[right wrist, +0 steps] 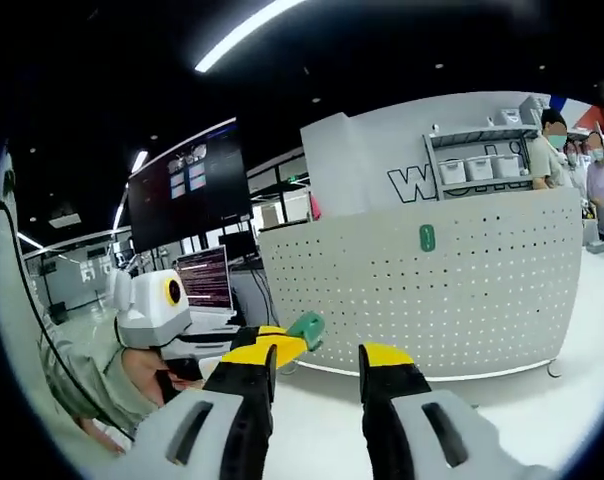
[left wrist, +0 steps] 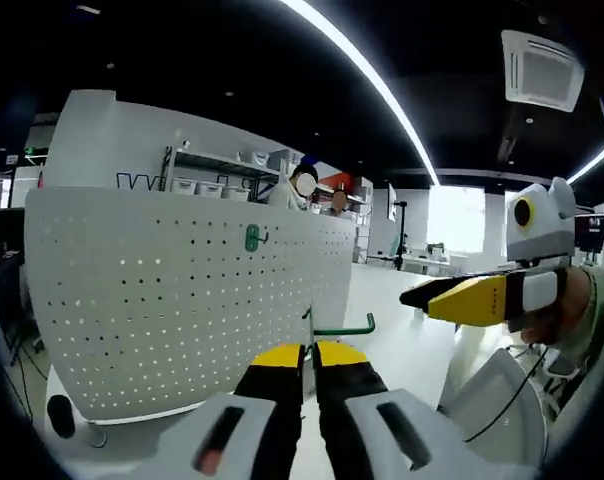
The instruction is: Insert the hook assembly into the mounting plate slot until the hook locks in place.
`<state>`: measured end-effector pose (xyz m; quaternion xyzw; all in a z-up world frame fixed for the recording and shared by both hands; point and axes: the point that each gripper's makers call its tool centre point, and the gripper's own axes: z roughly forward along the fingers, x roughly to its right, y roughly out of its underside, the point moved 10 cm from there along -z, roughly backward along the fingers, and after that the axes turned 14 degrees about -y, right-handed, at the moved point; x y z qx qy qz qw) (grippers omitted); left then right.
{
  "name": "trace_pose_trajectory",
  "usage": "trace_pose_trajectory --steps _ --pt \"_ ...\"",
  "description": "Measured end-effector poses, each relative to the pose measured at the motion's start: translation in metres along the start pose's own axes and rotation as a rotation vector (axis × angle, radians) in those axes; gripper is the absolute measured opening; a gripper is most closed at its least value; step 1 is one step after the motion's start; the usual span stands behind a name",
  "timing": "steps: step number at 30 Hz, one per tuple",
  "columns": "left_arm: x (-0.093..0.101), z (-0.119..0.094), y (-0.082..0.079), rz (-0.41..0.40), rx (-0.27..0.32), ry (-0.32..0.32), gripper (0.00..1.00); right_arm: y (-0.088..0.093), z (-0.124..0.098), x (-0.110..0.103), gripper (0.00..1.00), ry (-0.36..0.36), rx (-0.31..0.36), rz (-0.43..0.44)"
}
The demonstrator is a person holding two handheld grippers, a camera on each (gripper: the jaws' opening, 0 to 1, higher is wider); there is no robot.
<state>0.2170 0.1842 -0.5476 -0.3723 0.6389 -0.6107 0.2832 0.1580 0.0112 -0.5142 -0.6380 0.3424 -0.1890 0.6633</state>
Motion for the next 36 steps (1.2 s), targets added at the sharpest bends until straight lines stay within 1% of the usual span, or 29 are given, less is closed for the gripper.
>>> trace_pose_trajectory --steps 1,5,7,8,10,12,15,19,25,28,30,34,35,36 --pt "0.002 -0.001 -0.001 -0.004 0.004 0.005 0.04 -0.001 0.001 0.000 0.30 -0.002 0.005 0.004" --pt "0.013 -0.004 -0.007 0.001 0.036 0.026 0.04 -0.003 0.003 0.001 0.29 -0.017 0.044 0.076" --pt "0.016 -0.004 -0.009 -0.008 0.036 0.039 0.04 -0.004 0.004 0.001 0.28 -0.017 0.045 0.066" --pt "0.018 -0.005 -0.011 -0.008 0.034 0.048 0.04 -0.004 0.004 0.001 0.27 -0.017 0.050 0.072" --pt "0.022 -0.006 -0.014 0.001 0.052 0.058 0.04 -0.006 0.005 -0.001 0.23 -0.036 0.066 0.090" --pt "0.023 -0.007 -0.017 -0.007 0.056 0.066 0.04 -0.007 0.006 -0.002 0.22 -0.044 0.076 0.108" --pt "0.025 -0.009 -0.020 -0.003 0.071 0.065 0.04 -0.008 0.007 -0.004 0.21 -0.051 0.080 0.113" --pt "0.028 -0.011 -0.022 -0.003 0.087 0.073 0.04 -0.010 0.008 -0.005 0.19 -0.062 0.109 0.146" --pt "0.032 -0.015 -0.025 -0.022 0.111 0.076 0.04 -0.011 0.007 -0.005 0.17 -0.072 0.147 0.202" --pt "0.034 -0.016 -0.026 -0.025 0.119 0.079 0.04 -0.012 0.007 -0.006 0.16 -0.080 0.157 0.217" --pt "0.034 -0.016 -0.027 -0.024 0.122 0.083 0.04 -0.012 0.008 -0.006 0.15 -0.090 0.169 0.246" --pt "0.037 -0.019 -0.029 -0.022 0.136 0.087 0.04 -0.011 0.009 -0.006 0.14 -0.100 0.174 0.273" --pt "0.038 -0.019 -0.029 -0.019 0.139 0.088 0.04 -0.012 0.009 -0.006 0.14 -0.100 0.192 0.284" --pt "0.038 -0.019 -0.029 -0.016 0.144 0.091 0.04 -0.011 0.009 -0.006 0.13 -0.105 0.196 0.312"
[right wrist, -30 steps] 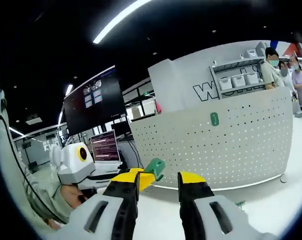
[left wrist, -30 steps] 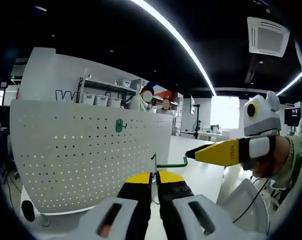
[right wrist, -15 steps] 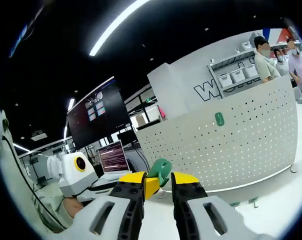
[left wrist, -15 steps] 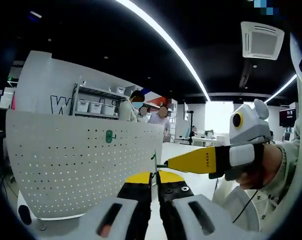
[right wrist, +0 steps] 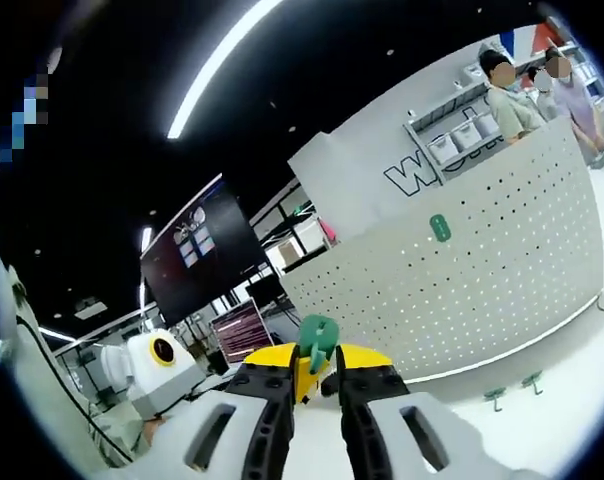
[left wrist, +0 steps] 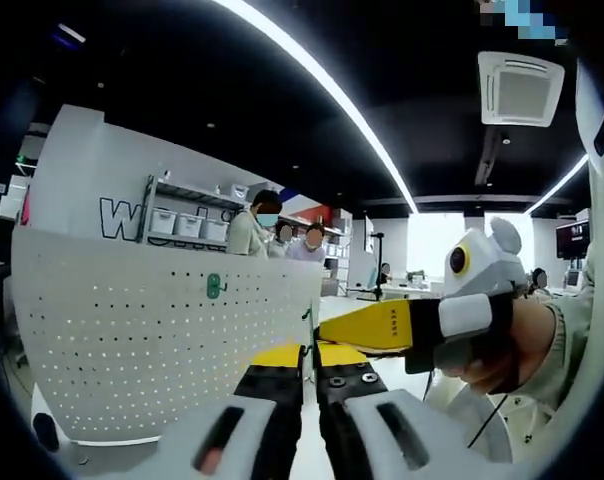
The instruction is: Insert the hook assembly into the mounting plate slot until the hook locks in place.
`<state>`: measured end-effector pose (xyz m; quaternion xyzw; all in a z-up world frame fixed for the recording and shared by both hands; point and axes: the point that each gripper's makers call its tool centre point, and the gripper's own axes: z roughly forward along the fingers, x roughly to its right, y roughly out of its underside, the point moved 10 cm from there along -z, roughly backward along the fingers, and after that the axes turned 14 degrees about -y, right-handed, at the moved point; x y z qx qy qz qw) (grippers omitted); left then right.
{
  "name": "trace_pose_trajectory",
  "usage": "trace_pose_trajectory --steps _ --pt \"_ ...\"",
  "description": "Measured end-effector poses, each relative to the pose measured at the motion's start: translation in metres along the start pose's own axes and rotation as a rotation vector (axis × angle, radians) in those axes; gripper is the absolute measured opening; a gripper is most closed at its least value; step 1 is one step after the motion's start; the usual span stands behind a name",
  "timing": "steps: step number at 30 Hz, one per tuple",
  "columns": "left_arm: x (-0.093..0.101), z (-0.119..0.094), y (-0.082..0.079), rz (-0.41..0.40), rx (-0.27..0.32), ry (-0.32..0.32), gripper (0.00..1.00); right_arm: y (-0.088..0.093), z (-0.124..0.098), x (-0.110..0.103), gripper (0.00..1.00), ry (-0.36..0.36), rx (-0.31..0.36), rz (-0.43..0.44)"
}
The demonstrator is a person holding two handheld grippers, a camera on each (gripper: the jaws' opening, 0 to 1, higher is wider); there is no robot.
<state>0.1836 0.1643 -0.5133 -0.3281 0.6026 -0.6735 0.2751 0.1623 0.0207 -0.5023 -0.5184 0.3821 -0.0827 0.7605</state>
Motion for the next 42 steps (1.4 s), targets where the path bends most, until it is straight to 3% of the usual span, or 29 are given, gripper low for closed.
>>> trace_pose_trajectory --steps 6,27,38,42 --pt "0.0017 -0.0004 0.0014 0.022 -0.001 -0.005 0.04 0.0013 -0.0007 -0.0008 0.04 -0.002 0.000 0.013" --pt "0.0024 0.0014 0.0030 0.017 -0.004 0.001 0.05 -0.0006 -0.0020 -0.0015 0.02 0.004 0.002 -0.018" --pt "0.0066 -0.0008 0.0072 0.039 -0.037 0.017 0.04 -0.0032 -0.0029 -0.0023 0.01 0.007 0.006 -0.035" --pt "0.0069 -0.0010 0.0091 0.038 -0.059 0.018 0.08 -0.0044 -0.0031 -0.0025 0.01 0.009 0.007 -0.041"
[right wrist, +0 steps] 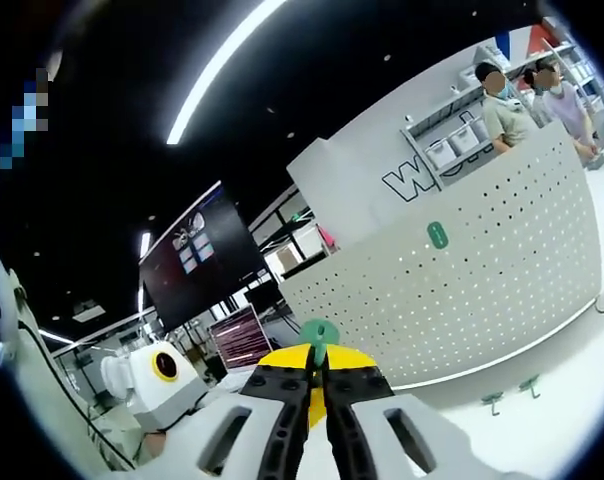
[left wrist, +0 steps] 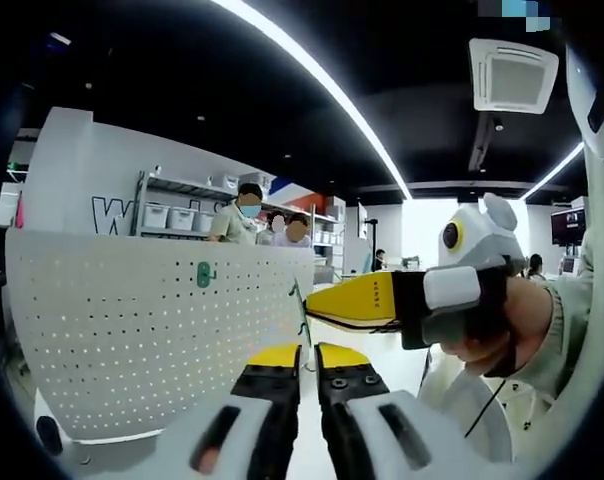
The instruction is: Insert the hook assembly into the mounting plate slot until the hook locks in place.
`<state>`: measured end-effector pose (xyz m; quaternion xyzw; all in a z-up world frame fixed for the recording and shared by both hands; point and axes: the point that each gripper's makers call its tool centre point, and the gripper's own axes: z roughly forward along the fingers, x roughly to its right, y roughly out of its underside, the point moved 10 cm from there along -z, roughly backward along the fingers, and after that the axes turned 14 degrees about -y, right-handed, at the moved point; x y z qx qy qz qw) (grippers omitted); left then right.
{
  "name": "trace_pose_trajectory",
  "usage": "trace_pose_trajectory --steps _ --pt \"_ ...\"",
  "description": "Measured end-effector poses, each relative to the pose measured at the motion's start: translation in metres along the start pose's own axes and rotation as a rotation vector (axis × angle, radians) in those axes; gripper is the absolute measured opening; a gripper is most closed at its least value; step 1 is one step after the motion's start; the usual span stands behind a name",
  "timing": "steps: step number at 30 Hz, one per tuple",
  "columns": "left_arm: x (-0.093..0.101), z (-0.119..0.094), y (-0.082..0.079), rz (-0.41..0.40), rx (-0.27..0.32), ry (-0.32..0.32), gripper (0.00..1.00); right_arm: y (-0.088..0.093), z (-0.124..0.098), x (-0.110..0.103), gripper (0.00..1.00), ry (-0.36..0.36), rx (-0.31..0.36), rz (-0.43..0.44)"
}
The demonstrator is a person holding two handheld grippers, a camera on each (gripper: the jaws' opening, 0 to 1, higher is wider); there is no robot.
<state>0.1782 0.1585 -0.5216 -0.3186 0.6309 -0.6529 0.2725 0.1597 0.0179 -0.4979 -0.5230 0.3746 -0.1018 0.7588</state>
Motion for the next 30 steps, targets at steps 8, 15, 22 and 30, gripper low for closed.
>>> trace_pose_trajectory --steps 8,15,22,30 --pt "0.001 -0.001 0.006 -0.002 -0.036 0.001 0.16 -0.003 0.000 0.000 0.01 0.002 0.004 -0.023" --pt "0.001 -0.002 0.022 0.015 -0.103 0.007 0.26 -0.005 0.000 0.003 0.01 0.009 0.008 -0.034" --pt "-0.005 -0.009 0.043 0.024 -0.188 -0.006 0.31 -0.010 -0.001 0.009 0.01 0.023 0.024 -0.046" --pt "-0.010 -0.017 0.057 0.023 -0.244 -0.032 0.34 -0.023 -0.003 0.018 0.01 0.051 0.052 -0.096"
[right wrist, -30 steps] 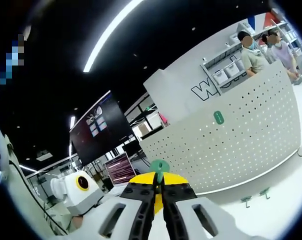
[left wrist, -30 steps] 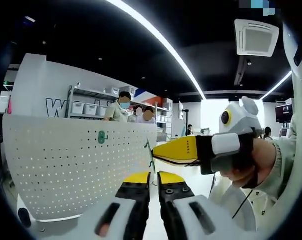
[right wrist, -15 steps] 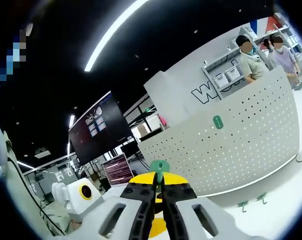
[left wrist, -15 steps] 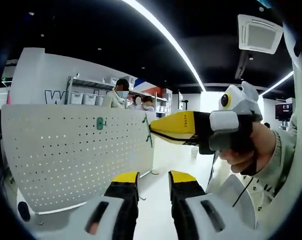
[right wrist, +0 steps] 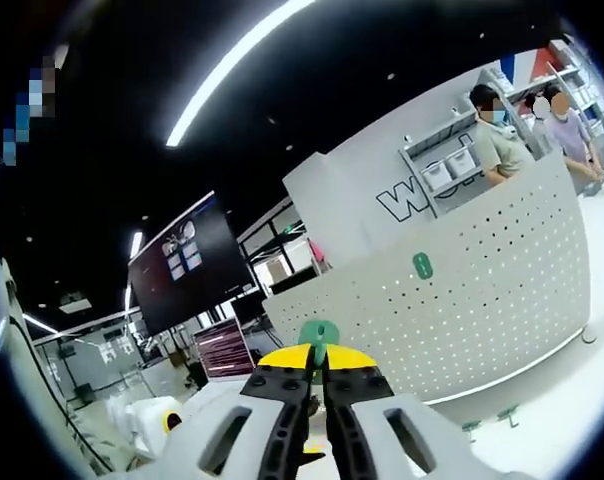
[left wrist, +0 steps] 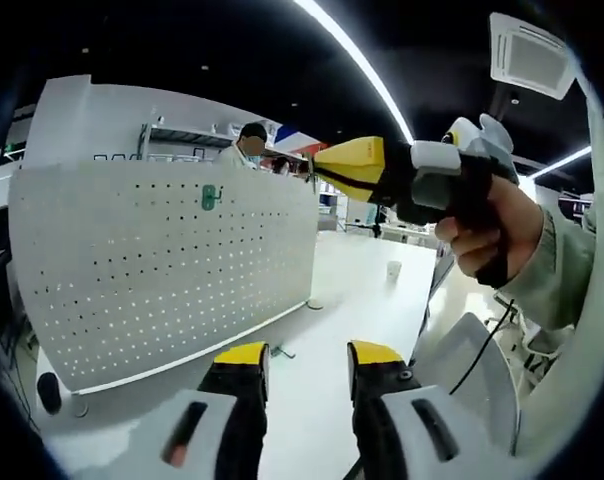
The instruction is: Insert the hook assembly into the mounting plate slot until the hook locks in place.
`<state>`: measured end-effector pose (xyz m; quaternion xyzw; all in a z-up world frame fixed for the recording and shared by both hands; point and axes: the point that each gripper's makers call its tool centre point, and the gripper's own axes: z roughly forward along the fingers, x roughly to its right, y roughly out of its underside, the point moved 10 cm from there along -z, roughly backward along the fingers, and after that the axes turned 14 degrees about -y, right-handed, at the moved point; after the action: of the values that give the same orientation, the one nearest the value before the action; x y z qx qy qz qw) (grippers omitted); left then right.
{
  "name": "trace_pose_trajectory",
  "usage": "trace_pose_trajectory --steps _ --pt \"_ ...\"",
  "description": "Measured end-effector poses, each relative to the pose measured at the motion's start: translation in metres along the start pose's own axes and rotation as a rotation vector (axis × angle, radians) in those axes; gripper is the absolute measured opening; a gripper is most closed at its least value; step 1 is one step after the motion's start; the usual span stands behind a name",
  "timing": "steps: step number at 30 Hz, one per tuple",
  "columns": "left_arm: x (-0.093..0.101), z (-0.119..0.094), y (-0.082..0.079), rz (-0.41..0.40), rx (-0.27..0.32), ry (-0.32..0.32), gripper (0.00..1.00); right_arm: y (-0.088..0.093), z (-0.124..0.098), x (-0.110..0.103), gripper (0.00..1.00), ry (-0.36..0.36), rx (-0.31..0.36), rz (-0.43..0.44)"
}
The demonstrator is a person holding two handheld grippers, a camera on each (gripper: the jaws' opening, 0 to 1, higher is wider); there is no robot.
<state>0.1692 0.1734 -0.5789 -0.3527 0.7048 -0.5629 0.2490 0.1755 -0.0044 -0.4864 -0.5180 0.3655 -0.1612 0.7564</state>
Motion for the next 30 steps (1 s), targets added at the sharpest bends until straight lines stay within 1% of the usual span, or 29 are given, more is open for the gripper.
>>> trace_pose_trajectory --steps 7,12,22,23,24,27,28,30 --pt "-0.002 -0.007 0.016 -0.007 -0.057 -0.016 0.38 -0.013 0.000 0.010 0.01 0.024 0.032 -0.032" --pt "-0.005 -0.011 0.025 -0.014 -0.080 -0.031 0.38 -0.023 0.000 0.018 0.01 0.046 0.056 -0.066" --pt "-0.006 -0.017 0.032 -0.015 -0.107 -0.050 0.38 -0.041 0.006 0.035 0.01 0.082 0.091 -0.145" --pt "-0.006 -0.018 0.033 -0.017 -0.110 -0.053 0.38 -0.042 0.006 0.037 0.01 0.087 0.091 -0.159" --pt "-0.006 -0.019 0.034 -0.018 -0.111 -0.055 0.38 -0.044 0.006 0.042 0.01 0.112 0.093 -0.194" --pt "-0.007 -0.021 0.035 -0.025 -0.117 -0.065 0.38 -0.048 0.008 0.049 0.01 0.121 0.109 -0.185" --pt "-0.007 -0.022 0.036 -0.028 -0.118 -0.068 0.38 -0.051 0.009 0.054 0.01 0.136 0.114 -0.204" --pt "-0.007 -0.023 0.037 -0.027 -0.121 -0.071 0.38 -0.055 0.011 0.059 0.01 0.144 0.120 -0.213"
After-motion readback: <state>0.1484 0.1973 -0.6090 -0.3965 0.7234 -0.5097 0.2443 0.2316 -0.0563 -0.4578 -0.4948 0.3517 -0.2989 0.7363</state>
